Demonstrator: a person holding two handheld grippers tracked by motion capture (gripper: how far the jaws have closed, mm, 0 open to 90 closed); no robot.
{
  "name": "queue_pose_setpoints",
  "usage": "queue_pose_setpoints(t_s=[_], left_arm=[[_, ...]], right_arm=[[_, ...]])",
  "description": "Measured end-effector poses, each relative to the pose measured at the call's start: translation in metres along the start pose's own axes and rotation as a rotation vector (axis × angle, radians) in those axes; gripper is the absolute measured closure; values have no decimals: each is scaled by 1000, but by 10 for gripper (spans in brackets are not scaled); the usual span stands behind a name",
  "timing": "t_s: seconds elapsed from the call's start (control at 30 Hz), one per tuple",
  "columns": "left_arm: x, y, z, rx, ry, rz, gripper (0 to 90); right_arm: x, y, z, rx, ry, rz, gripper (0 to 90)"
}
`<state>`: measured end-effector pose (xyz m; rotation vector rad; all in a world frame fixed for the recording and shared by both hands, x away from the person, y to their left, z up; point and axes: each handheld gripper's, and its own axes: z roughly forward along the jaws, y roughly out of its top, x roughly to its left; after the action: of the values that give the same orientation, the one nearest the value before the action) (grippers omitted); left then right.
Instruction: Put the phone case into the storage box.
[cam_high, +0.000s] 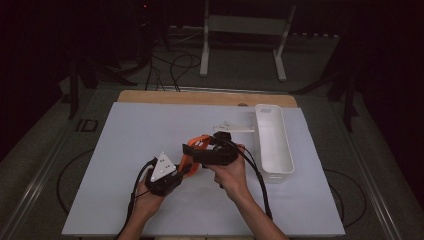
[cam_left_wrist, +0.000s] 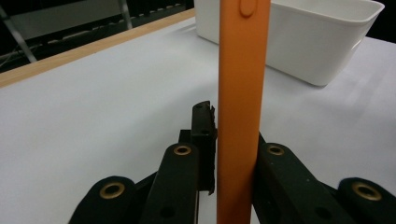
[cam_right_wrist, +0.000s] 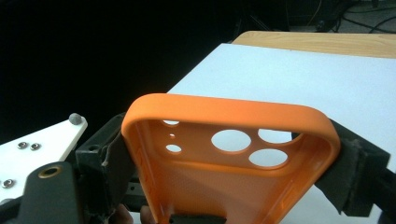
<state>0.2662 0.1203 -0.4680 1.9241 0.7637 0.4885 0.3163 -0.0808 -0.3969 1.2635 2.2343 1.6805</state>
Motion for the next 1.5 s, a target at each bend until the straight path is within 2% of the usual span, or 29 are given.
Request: queue_pose_setpoints(t_s=[0.13,0.27,0.37,0.43,0.5,0.57,0.8,1.17,1.5], left_arm=[[1,0,-1,1,-13,3,759],[1,1,0,8,-33,-11,600],[1,3,0,10,-30,-26,450],[0,4,0,12,-12,-34,334],[1,5,0,18,-17,-48,237],[2,5,-1,14,-27,-60,179],[6,7,-4,13,-39,-59,133],[11,7,-6,35,-26,-69,55],[15,9,-10,32,-4,-68,42]], right_arm=[[1,0,1,1,-3,1,160],[0,0,1,0,-6,-1,160],[1,-1,1,-4,-10,-5,160],[1,-1,1,-2,-11,-3,160],[1,-1,1,-2,-15,-5,160],[0,-1,1,-3,-17,-5,160],[0,-1,1,1,-25,-9,160],[-1,0,3,2,-44,-10,160],[-4,1,4,6,-75,-28,160]])
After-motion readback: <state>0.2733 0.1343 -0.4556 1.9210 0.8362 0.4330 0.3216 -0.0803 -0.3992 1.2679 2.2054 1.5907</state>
